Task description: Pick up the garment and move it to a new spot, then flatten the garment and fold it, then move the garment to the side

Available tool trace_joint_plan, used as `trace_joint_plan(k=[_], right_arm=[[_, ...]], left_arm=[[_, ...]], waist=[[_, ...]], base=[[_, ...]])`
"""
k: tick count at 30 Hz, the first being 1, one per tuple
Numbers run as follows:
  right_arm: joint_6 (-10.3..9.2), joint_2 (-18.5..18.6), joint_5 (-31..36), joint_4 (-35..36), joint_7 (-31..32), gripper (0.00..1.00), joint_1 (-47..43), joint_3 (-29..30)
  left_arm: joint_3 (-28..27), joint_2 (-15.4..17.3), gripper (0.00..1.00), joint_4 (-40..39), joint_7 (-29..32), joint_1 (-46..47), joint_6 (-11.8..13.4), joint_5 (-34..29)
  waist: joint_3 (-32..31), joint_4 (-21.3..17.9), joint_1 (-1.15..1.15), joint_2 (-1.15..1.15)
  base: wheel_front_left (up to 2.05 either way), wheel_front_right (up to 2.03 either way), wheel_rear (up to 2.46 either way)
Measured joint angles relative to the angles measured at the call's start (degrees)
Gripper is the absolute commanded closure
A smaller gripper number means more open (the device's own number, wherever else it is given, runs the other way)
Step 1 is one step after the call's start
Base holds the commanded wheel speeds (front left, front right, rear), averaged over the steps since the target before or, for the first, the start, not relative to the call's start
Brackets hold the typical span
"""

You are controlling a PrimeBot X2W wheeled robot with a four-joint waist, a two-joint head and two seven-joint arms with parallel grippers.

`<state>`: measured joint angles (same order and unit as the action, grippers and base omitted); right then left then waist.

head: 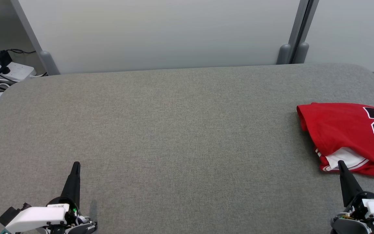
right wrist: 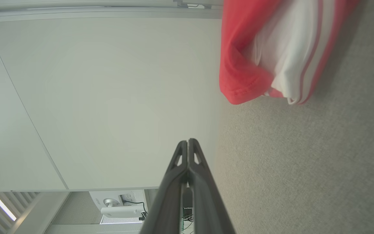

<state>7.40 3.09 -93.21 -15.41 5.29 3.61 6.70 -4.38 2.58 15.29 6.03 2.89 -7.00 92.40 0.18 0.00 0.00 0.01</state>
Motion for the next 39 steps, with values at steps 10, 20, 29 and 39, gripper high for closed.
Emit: trace_joint_plan(k=[10, 20, 29, 39], right_arm=[[0.00, -0.12, 0.00, -0.01, 0.01, 1.00, 0.00, 0.12], [0.00, -0.21, 0.05, -0.01, 0.01, 1.00, 0.00, 0.18], [0.00, -0.34, 0.07, -0.01, 0.08, 1.00, 0.00, 0.24], [0.00, -0.47, 0.14, -0.02, 0.33, 1.00, 0.00, 0.32]], left_arm=[[-0.04, -0.01, 1.00, 0.00, 0.00, 0.00, 0.00, -0.01], [-0.10, -0.03, 1.00, 0.00, 0.00, 0.00, 0.00, -0.01], [-0.12, -0.04, 1.00, 0.00, 0.00, 0.00, 0.00, -0.01], [-0.15, -0.07, 1.00, 0.00, 0.01, 0.00, 0.00, -0.01]], waist=[[0.00, 0.00, 0.00, 0.00], [0.00, 0.00, 0.00, 0.00], [0.00, 0.00, 0.00, 0.00], [0.00, 0.00, 0.00, 0.00]], base=[[0.00, 0.00, 0.00], [0.00, 0.00, 0.00], [0.00, 0.00, 0.00], [0.00, 0.00, 0.00]])
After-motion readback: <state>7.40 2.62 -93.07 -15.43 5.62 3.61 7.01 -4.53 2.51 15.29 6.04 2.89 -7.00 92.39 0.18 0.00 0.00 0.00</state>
